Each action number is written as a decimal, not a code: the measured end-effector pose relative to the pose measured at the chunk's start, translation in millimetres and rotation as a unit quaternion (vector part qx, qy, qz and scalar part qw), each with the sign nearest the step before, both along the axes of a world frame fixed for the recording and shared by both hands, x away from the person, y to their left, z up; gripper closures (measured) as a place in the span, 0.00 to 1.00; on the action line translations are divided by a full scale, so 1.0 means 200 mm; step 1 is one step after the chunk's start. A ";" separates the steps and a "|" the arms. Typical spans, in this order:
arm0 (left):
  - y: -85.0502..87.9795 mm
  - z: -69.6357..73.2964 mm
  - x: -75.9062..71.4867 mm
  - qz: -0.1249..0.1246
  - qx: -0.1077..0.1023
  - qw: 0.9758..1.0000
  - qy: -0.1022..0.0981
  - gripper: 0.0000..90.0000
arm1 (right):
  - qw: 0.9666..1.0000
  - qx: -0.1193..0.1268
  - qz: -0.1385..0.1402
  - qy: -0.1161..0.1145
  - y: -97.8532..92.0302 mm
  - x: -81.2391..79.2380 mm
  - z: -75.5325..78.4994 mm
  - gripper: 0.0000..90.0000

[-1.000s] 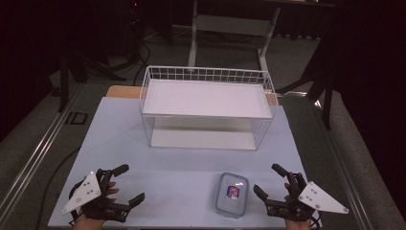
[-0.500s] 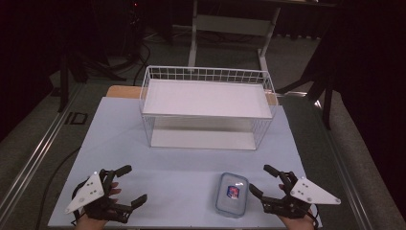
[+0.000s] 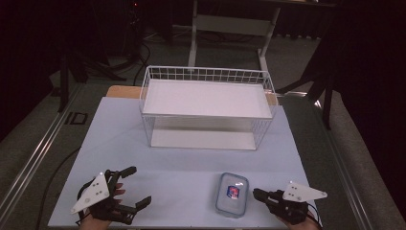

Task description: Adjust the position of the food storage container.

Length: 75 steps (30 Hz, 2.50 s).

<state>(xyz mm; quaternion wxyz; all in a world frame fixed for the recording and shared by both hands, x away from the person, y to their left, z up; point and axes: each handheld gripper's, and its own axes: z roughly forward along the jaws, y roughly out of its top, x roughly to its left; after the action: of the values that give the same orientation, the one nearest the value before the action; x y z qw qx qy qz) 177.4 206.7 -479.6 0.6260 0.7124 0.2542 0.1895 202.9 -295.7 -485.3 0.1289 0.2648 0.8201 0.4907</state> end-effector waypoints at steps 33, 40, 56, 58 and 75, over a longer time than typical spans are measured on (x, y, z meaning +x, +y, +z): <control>0.00 0.01 -0.01 0.003 0.012 1.000 -0.008 0.03 | 0.981 -0.091 0.147 0.085 0.29 0.06 -0.23 1.00; 0.00 0.01 -0.01 0.002 0.015 1.000 -0.010 0.03 | 0.978 -0.107 0.168 0.066 0.43 0.07 -0.23 1.00; 0.00 0.01 -0.01 0.002 0.017 1.000 -0.010 0.03 | 0.979 -0.115 0.165 0.044 0.63 0.16 -0.25 1.00; 0.00 0.01 -0.01 0.002 0.018 1.000 -0.009 0.03 | 0.979 -0.115 0.162 0.042 0.64 0.18 -0.25 1.00; 0.01 0.01 -0.02 0.001 0.017 1.000 -0.009 0.03 | 0.983 -0.115 0.143 0.028 0.72 0.29 -0.26 1.00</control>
<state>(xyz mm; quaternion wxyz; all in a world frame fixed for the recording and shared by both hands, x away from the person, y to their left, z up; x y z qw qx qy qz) 174.3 208.1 -478.0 0.6159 0.7210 0.2460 0.2008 260.0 -151.9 -537.3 0.0633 0.1418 0.9037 0.3991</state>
